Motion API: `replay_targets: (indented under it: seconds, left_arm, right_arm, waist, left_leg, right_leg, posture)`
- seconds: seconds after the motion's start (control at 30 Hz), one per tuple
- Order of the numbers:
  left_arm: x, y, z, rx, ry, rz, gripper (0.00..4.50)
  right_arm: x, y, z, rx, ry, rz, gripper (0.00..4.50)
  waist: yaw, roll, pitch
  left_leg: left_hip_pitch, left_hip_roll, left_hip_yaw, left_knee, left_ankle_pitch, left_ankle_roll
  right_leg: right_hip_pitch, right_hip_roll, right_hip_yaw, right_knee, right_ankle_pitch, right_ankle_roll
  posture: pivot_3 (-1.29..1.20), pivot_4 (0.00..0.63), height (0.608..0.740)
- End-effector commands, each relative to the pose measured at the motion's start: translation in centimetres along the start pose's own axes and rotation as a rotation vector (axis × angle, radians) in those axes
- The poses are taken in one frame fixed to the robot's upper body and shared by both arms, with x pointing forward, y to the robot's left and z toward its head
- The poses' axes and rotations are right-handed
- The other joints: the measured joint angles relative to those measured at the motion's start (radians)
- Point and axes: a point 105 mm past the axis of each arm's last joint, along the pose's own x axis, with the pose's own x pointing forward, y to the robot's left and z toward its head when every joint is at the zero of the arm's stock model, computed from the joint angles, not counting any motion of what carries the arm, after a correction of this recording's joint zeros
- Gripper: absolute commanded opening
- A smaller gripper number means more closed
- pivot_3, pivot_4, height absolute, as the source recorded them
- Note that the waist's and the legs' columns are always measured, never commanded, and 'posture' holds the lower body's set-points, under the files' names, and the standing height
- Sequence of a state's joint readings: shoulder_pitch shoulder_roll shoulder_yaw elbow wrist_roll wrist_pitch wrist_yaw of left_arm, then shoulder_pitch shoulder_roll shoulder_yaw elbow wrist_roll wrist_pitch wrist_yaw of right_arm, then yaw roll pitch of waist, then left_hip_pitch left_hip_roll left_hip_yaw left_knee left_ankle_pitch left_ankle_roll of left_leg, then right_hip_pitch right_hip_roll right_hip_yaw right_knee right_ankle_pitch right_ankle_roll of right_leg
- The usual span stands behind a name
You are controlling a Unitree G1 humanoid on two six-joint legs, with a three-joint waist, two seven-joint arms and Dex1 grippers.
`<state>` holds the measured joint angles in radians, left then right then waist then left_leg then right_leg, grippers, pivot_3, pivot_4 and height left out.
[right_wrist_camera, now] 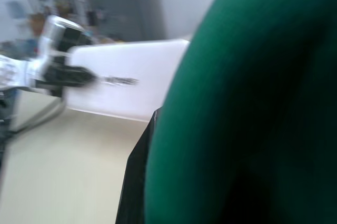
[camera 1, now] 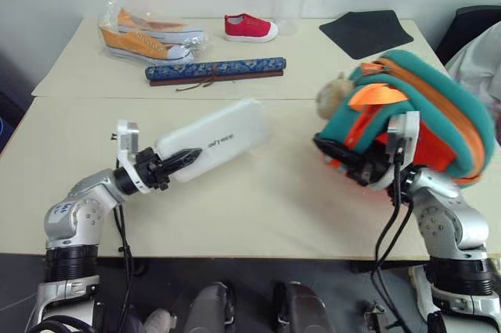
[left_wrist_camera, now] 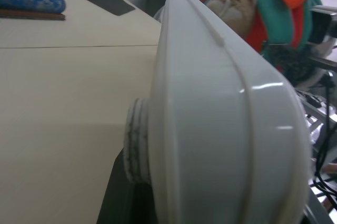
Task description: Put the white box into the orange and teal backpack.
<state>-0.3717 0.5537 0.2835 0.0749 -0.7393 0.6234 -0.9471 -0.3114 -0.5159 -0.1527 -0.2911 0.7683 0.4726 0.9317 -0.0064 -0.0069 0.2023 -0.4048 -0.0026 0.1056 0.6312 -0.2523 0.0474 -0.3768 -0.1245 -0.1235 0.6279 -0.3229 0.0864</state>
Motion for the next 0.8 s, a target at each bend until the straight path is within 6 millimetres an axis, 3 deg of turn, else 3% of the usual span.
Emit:
replay_targets:
  seconds: [0.03, 0.17, 0.23, 0.37, 0.5, 0.67, 0.8]
  left_arm:
    - [-1.0, -0.5, 1.5, 0.048, -0.034, -0.004, 1.20]
    - [-1.9, -1.5, 2.8, 0.074, -0.046, -0.021, 1.20]
    - [-2.4, -2.1, 3.4, 0.079, -0.049, -0.028, 1.20]
    - [-2.5, -4.1, 5.7, 0.118, -0.045, -0.109, 1.20]
    - [-0.4, -6.0, 7.3, 0.225, -0.045, -0.200, 1.20]
    - [4.1, -7.4, 7.4, 0.384, -0.020, -0.312, 1.20]
    - [6.7, -7.0, 7.1, 0.419, -0.015, -0.345, 1.20]
  right_arm:
    - [0.6, 4.0, 1.0, 0.072, -0.016, 0.142, 0.03]
    - [-1.2, 7.1, 1.7, 0.204, 0.066, 0.233, 0.03]
    - [-2.7, 7.5, 1.9, 0.251, 0.135, 0.237, 0.03]
    - [-5.1, 4.3, 2.2, 0.228, 0.215, 0.098, 0.03]
    - [-6.1, 2.4, 2.4, 0.202, 0.237, 0.043, 0.03]
    - [-6.4, 2.5, 1.7, 0.218, 0.272, 0.072, 0.03]
    - [-6.6, 2.8, 1.5, 0.220, 0.269, 0.071, 0.03]
  waist:
    - [0.004, 0.000, 0.000]
    - [0.008, -0.001, 0.000]
    - [0.008, -0.001, 0.000]
    - [0.005, -0.003, 0.001]
    - [0.015, -0.004, 0.001]
    - [0.036, -0.004, 0.001]
    - [0.036, -0.004, 0.001]
  left_leg:
    - [0.000, 0.000, 0.000, 0.000, -0.001, 0.000]
    - [-0.001, -0.001, -0.001, 0.000, -0.005, -0.001]
    - [-0.002, -0.002, -0.001, 0.001, -0.007, 0.001]
    - [-0.001, -0.002, -0.001, 0.001, -0.009, 0.002]
    - [-0.001, -0.002, -0.001, 0.002, -0.007, 0.000]
    - [-0.001, -0.002, 0.000, 0.002, -0.005, -0.001]
    - [-0.002, -0.003, 0.001, 0.002, -0.002, 0.004]
  right_leg:
    - [0.000, 0.000, 0.000, 0.000, 0.000, 0.000]
    - [0.000, -0.001, 0.000, -0.002, 0.000, 0.000]
    - [0.000, -0.003, 0.000, -0.003, 0.000, 0.000]
    - [0.002, -0.003, 0.000, -0.004, 0.000, 0.000]
    - [0.002, -0.003, 0.000, -0.004, 0.000, 0.001]
    - [0.002, -0.002, 0.000, -0.002, 0.001, 0.001]
    - [0.002, -0.002, 0.000, -0.003, 0.001, 0.002]
  posture:
    - [0.00, 0.150, 0.740]
    - [0.00, 0.150, 0.740]
    - [0.00, 0.150, 0.740]
    - [0.00, 0.150, 0.740]
    - [0.00, 0.150, 0.740]
    - [0.00, 0.150, 0.740]
    - [0.00, 0.150, 0.740]
